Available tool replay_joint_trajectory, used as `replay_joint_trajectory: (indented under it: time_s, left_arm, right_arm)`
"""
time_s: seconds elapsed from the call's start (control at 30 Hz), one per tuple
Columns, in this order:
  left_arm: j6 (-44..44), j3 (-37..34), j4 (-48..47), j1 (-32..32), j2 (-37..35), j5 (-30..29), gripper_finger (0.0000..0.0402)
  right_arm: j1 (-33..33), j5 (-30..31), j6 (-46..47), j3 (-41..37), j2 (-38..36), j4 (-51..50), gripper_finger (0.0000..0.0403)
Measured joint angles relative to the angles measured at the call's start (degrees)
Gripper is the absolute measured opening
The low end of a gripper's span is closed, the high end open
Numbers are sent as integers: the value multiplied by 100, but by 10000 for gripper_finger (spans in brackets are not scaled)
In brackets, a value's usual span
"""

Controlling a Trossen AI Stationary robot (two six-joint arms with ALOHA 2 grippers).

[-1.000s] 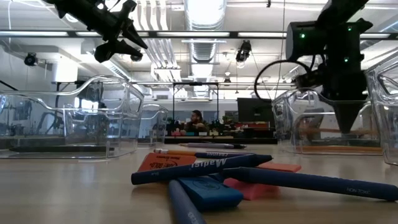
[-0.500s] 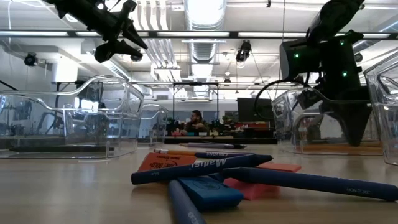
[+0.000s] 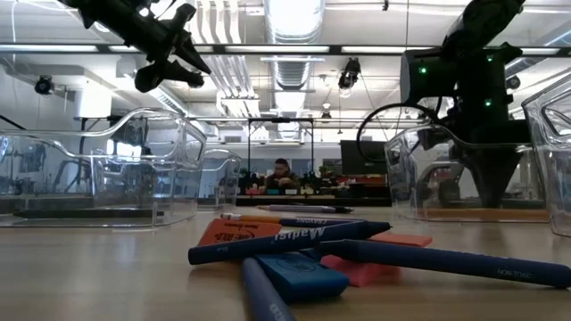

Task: Sort crayons/erasers/pens/pencils in bins
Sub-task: Put the orange pencil into the middle right transparent bin

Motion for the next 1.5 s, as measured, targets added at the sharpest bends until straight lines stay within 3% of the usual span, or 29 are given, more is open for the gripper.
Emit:
replay_joint_trajectory:
  time_s: [0.27,0.53,0.73,0.87,1.03,1.27,1.5]
  left_arm:
    - [-4,0,-1,0,0,0,121]
    - [-9,0,109,2,0,0,121]
    - [-9,14,386,2,0,-1,121]
    - [-8,56,403,2,0,0,121]
    - [-9,66,397,2,-24,2,121]
    - [-17,66,357,-2,-196,247,121]
    - [-24,63,332,-33,-416,339,121]
  right_arm:
    - [0,-7,210,112,-300,-339,132]
    - [-4,20,255,798,-1032,-223,134]
    - [-48,1241,432,1353,-1010,1434,127]
    - [-308,1340,563,1725,-532,2256,129]
    - [-767,1261,1086,2407,403,2292,139]
    - [-1388,-309,1066,3245,1841,2266,167]
    - [-1558,-332,1150,4154,3082,1774,180]
